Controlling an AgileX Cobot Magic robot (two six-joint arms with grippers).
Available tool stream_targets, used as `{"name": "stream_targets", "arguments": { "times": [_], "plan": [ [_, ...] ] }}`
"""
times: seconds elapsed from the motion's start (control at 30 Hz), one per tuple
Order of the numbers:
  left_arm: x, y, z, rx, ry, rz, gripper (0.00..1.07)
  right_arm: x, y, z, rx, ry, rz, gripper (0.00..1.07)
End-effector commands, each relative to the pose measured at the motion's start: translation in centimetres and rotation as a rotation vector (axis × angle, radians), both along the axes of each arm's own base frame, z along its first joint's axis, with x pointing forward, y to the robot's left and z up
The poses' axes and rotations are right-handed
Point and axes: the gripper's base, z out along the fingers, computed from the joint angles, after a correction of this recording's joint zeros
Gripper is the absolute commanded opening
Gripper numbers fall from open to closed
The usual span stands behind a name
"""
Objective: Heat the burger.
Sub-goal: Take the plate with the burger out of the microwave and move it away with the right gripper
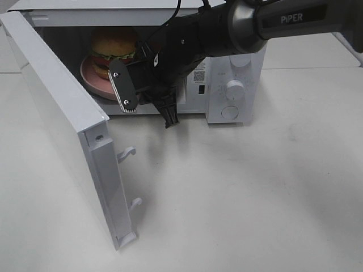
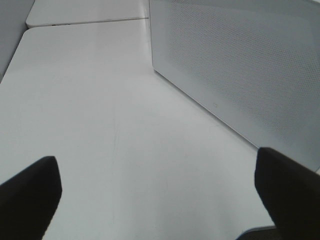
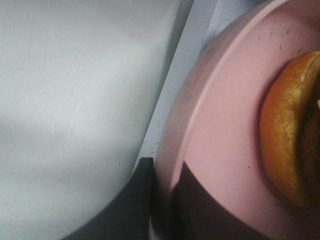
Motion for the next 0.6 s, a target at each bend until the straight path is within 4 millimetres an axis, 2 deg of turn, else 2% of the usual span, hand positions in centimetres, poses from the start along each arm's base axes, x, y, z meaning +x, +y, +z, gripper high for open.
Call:
{"name": "stream_targets", "arguments": {
  "times": [0.03, 0.33, 0.6],
  "plan": [
    [-0.2, -0.1, 0.1, -0.01, -0.032, 0.004, 0.98, -0.3, 0.2, 2.0, 0.052, -0.085, 0.019, 0.0],
    [-0.2, -0.1, 0.1, -0.01, -0.032, 0.004, 0.98, -1.4, -0.7, 3.0, 0.062, -0.1, 0.019, 0.0],
    [-0.2, -0.1, 0.1, -0.01, -0.032, 0.004, 0.98, -3.2, -2.0, 3.5, 0.047, -0.103, 0.036, 0.0]
  ]
}}
